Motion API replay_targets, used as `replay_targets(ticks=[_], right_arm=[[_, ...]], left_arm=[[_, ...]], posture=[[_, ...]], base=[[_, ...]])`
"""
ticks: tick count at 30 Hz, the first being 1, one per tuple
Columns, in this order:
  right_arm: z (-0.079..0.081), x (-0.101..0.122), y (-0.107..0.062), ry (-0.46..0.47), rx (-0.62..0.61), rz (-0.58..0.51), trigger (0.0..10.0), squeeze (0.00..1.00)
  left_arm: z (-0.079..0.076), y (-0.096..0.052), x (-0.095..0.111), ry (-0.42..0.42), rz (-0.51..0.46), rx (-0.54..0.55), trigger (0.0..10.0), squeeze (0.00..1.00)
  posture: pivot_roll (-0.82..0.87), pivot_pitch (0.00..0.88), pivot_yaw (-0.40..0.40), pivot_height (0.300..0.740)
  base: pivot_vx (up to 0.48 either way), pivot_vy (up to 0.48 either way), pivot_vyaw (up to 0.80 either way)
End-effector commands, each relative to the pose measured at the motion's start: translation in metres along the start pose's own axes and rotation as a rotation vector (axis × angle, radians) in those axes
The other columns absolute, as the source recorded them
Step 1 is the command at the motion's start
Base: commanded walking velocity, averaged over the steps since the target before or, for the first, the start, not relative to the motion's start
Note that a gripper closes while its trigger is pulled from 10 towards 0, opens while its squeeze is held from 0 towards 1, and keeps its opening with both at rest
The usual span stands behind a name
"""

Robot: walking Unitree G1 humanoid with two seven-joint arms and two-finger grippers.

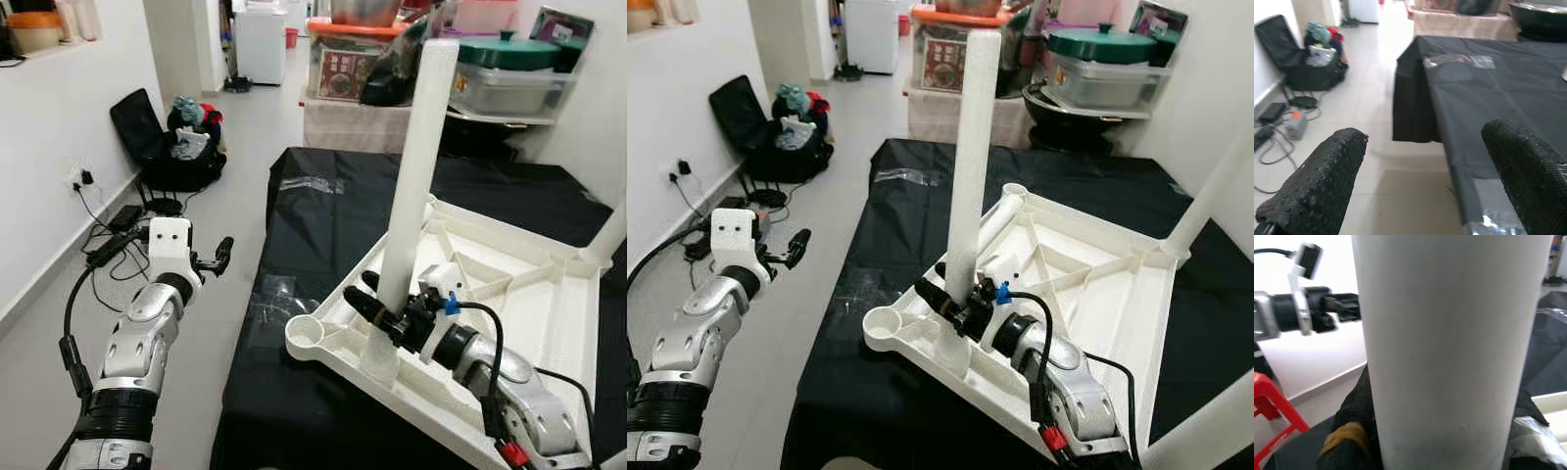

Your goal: Building children table

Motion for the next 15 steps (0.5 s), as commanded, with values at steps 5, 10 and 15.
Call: replay_targets(ticks=[5, 10, 15], right_arm=[[0.001, 0.007, 0.003, -0.011, -0.017, -0.058, 10.0, 0.00], [-0.004, 0.037, 0.006, -0.001, -0.061, -0.172, 10.0, 0.00], [-0.008, 0.091, 0.005, -0.033, -0.091, -0.332, 10.0, 0.00]], left_arm=[[0.000, 0.000, -0.003, 0.007, 0.001, 0.001, 10.0, 0.00], [-0.001, 0.001, -0.003, 0.007, 0.001, 0.000, 10.0, 0.00], [-0.004, 0.002, -0.003, 0.007, 0.001, -0.004, 10.0, 0.00]], posture=[[0.06, 0.000, -0.071, 0.740], [0.05, 0.000, -0.067, 0.740], [0.05, 0.000, -0.060, 0.740]], base=[[0.000, 0.000, 0.00], [0.000, 0.000, 0.00], [0.000, 0.000, 0.00]])
Point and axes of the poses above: a point about 5 cm out from each wrist's last joint towards the gripper, its own y axis pointing out of the wrist towards the gripper, its own x axis along the axis of the wrist's last joint, z = x × y, the point moved 5 cm from there along y, pointing out of the wrist towards the gripper, and after that the axes turned 2 degrees about -y, right-handed, at the moved point
